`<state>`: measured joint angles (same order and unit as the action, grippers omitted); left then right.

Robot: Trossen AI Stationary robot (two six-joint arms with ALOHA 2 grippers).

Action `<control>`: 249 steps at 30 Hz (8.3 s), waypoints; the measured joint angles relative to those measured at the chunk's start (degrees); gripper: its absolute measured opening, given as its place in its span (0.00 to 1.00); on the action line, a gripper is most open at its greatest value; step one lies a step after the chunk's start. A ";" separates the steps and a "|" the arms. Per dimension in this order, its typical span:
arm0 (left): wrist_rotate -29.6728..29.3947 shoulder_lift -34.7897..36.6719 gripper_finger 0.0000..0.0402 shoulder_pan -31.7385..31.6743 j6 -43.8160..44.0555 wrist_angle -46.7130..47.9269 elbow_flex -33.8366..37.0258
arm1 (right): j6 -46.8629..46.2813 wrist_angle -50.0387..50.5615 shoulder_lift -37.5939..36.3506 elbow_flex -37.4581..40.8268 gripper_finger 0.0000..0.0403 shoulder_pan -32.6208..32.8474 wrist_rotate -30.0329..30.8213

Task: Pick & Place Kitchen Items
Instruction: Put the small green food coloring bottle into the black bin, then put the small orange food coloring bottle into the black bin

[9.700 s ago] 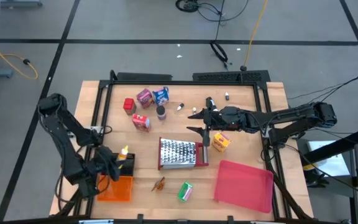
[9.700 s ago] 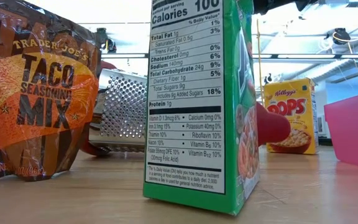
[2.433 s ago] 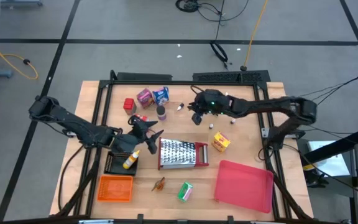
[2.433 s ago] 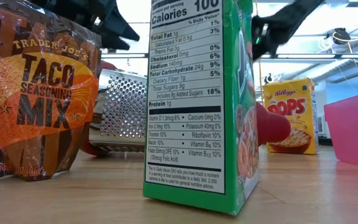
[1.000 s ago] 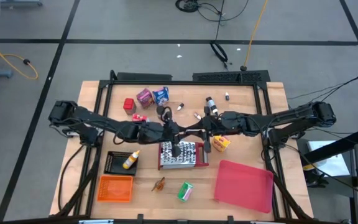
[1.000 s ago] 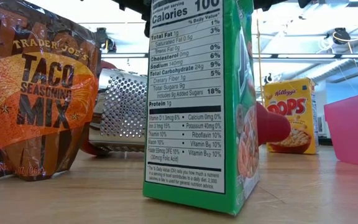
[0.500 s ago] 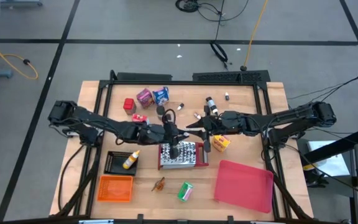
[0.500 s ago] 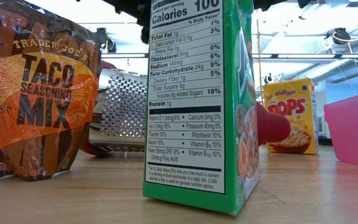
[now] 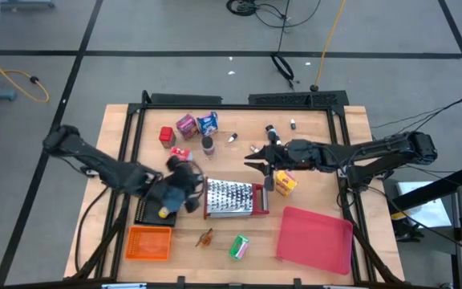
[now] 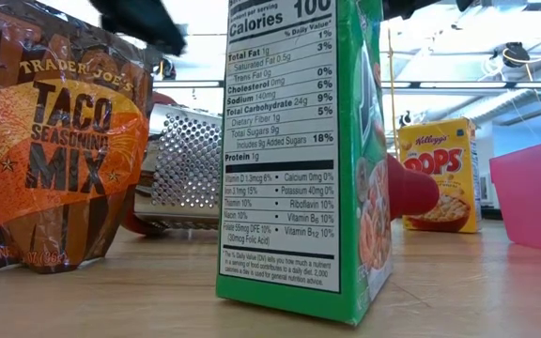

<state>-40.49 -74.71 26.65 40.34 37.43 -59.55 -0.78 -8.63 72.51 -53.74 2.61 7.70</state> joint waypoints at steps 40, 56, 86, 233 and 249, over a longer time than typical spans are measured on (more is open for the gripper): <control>23.91 0.80 0.29 29.27 82.31 31.34 14.03 | -0.02 1.58 0.02 0.00 0.19 -1.90 -0.24; 2.21 1.49 0.56 29.25 75.43 32.08 12.92 | -3.19 4.90 2.43 0.00 0.19 -9.08 -3.47; -9.32 1.79 0.56 -1.66 -9.17 -14.85 8.55 | 12.79 20.05 37.20 -22.48 0.32 -23.10 -9.38; 7.54 1.52 0.56 -11.95 -28.18 -38.58 8.59 | -1.37 11.32 9.32 -8.26 0.14 -7.96 -3.26; 16.86 -4.50 0.56 -15.42 -36.20 -58.52 8.59 | 4.29 1.63 7.34 -8.26 0.14 3.41 -2.93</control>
<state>-23.63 -79.21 11.23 4.14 -21.09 -50.96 3.50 -7.00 79.85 -62.00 6.03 4.78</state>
